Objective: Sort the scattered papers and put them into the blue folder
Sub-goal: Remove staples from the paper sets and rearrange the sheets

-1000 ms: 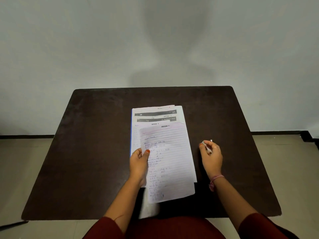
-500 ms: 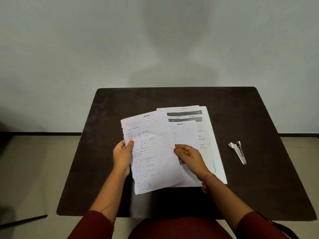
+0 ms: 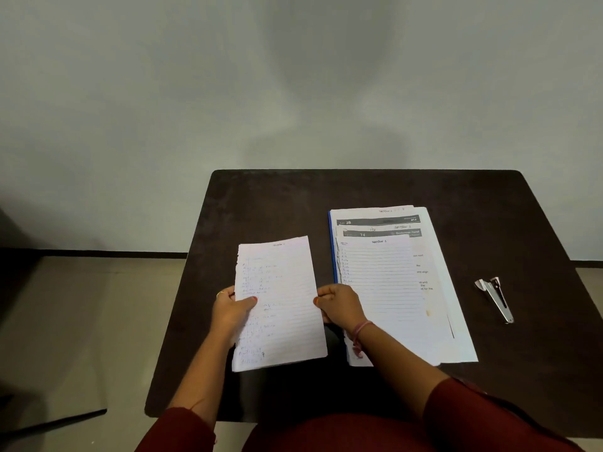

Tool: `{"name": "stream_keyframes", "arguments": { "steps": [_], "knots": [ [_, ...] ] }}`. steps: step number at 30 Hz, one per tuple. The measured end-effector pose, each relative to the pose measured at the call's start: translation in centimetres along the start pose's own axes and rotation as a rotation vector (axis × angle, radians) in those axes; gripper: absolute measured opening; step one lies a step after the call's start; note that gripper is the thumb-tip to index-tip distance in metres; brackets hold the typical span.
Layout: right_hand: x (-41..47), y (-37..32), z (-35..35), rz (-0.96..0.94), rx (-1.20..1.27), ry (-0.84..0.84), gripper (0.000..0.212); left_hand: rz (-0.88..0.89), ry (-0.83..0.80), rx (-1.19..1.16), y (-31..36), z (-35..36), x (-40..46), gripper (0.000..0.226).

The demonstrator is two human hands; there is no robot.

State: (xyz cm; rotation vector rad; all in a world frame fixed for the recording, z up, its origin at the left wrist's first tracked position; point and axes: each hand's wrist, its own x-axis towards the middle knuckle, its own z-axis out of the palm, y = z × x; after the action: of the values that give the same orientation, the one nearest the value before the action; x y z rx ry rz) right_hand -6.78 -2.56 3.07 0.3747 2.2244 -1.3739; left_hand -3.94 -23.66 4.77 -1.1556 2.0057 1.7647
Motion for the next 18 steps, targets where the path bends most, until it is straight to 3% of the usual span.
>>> {"name": "stream_keyframes", "arguments": {
  "steps": [3, 6, 10, 14, 18],
  "knots": [
    [0.6, -0.3, 0.7, -0.047, -0.166, 0.023, 0.010, 0.027, 0.059, 0.083, -0.7, 0.3, 0.5, 0.064],
    [1.0, -0.5, 0.8, -0.045, -0.277, 0.031, 0.033, 0.089, 0.064, 0.217, -1.2, 0.7, 1.4, 0.053],
    [1.2, -0.7, 1.1, -0.063, -0.336, 0.019, 0.040, 0.102, 0.108, 0.409, -1.6, 1.3, 2.3, 0.059],
    [1.4, -0.8, 0.8, -0.072, -0.348, -0.021, 0.038, 0.124, 0.134, 0.507, -1.5, 1.8, 2.2, 0.060],
    [1.2, -0.7, -1.2, -0.060, -0.225, 0.057, 0.016, 0.139, 0.170, 0.507, -1.4, 2.3, 2.0, 0.057]
  ]
}}
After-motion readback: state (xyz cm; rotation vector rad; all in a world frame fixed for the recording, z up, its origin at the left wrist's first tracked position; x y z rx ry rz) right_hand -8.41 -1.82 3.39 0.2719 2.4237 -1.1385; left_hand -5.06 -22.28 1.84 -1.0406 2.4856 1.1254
